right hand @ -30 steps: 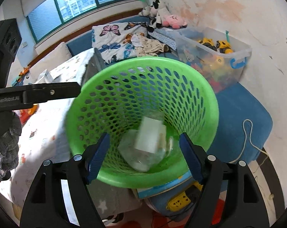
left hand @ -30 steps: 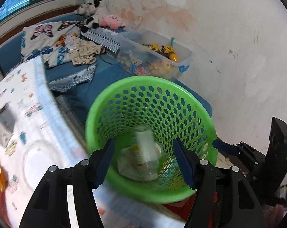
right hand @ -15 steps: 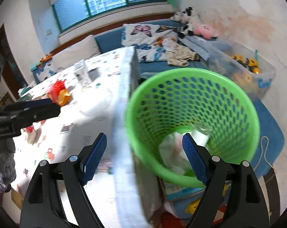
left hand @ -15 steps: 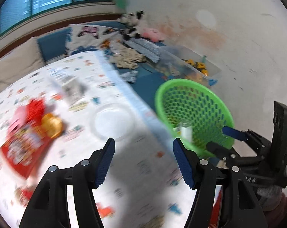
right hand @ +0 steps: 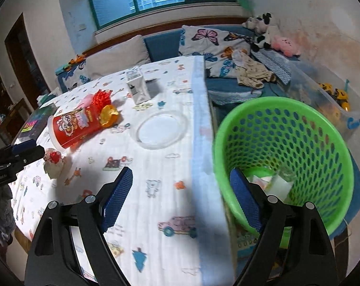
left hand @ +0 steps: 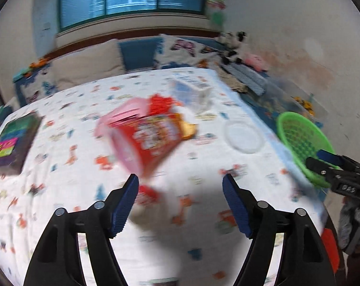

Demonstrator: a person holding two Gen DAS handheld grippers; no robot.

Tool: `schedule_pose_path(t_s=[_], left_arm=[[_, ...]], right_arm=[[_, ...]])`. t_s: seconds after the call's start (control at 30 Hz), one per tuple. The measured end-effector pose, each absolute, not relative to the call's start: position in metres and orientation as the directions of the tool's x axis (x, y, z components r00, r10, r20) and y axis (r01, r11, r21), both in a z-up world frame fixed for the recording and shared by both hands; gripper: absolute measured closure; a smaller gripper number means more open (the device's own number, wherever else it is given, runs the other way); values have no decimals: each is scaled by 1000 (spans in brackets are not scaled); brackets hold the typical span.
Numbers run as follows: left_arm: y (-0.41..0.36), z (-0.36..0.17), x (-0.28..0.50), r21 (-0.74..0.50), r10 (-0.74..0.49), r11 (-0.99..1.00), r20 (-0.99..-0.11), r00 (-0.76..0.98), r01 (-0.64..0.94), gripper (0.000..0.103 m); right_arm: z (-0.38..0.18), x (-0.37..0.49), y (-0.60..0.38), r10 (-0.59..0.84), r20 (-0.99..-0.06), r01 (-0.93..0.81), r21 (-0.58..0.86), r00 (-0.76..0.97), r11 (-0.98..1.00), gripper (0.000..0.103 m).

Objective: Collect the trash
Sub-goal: 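Grasp the clear plastic lid with the right tool while the left tool grasps the crumpled tissue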

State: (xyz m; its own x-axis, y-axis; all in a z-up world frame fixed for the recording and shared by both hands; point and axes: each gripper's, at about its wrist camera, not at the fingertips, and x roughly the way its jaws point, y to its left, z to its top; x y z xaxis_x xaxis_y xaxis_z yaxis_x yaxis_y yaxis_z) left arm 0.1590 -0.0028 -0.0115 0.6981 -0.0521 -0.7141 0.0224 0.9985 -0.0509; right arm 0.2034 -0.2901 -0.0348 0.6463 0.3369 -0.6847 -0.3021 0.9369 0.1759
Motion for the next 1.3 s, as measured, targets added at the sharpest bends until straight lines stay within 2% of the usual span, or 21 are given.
schedule_pose_path(t_s=[0.23,0.5,0.7,0.77,0.83,0.93,1.3], left_arm=[[30,-36,159,-86,-24,994,-753,657,-63,29],[37,-55,166,-97,-20,991,-776,631,-88,29],[41,-63,169,-115,-32,989,-784,620,-94,40],[43,-66,170,-131,-46,987,-789,613,-95,49],[45,-68,170,-143,-53,985,-792,609,-100,53],[47,-69,169,-162,-67,982,-788,612,-102,58],[52,-66,164,-186,-91,978,-781,618,-91,65]], right_arm=[[-40,212,-266,356,-698,-334,175,621,926,18],[-48,225,-249,360,-714,-352,169,600,921,18],[-58,239,-242,348,-731,-348,161,586,924,18],[-62,246,-240,347,-738,-343,165,579,925,18],[-66,253,-237,347,-743,-341,169,573,925,18],[-70,262,-233,344,-748,-339,168,568,926,10],[-83,293,-212,317,-778,-364,122,542,923,7]])
